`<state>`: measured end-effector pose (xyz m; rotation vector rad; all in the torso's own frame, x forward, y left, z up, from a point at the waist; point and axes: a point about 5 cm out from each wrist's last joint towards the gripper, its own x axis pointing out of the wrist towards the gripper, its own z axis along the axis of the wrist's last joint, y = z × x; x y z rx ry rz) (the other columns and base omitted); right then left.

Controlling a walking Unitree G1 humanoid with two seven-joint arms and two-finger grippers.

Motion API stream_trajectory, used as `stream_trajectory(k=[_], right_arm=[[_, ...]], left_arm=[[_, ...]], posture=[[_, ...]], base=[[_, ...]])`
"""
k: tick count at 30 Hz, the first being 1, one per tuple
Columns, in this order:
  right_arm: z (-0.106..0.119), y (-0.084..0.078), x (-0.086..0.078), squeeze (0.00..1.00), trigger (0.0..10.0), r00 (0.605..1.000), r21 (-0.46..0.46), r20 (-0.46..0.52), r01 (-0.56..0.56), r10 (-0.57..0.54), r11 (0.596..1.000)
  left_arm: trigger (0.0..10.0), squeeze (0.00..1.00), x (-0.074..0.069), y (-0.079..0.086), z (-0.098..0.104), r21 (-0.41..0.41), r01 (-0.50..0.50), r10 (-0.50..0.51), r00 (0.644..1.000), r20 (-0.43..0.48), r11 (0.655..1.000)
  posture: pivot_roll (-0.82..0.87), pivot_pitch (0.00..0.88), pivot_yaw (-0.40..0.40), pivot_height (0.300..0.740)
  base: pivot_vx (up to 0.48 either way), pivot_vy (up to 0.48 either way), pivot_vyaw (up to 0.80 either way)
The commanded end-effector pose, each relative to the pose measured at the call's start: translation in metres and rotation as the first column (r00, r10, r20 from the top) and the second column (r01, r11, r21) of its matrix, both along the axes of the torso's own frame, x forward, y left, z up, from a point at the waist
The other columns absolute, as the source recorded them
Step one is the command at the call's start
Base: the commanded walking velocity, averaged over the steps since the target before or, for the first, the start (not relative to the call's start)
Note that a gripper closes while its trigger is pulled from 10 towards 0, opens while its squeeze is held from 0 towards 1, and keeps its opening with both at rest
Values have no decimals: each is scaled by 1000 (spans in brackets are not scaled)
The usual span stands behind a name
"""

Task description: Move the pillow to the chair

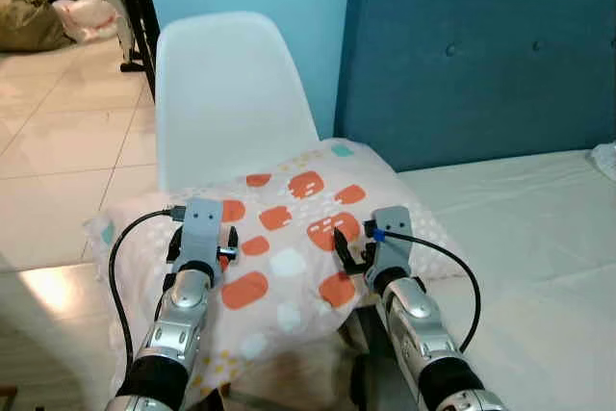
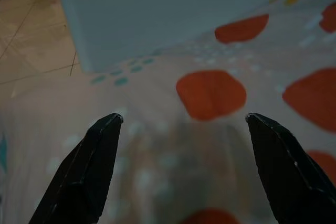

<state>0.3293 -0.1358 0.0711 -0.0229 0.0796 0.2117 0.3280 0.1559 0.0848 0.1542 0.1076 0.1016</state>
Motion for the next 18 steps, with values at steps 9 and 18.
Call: stream_trajectory(k=[9, 18], right_arm=[[0, 4, -2, 0, 10000, 1000, 21, -8, -5, 5, 1000], [3, 4, -3, 0, 10000, 1000, 49, 4, 2, -2, 999]], left_arm=[[10000, 0, 0, 0, 0, -8, -5, 5, 1000, 0, 1000], [10000, 0, -1, -3, 2, 8, 14, -14, 1000, 7, 1000]], posture=[[-27, 19, -32, 626], [-29, 19, -27, 651]], base=[[0, 0, 0], [0, 0, 0]])
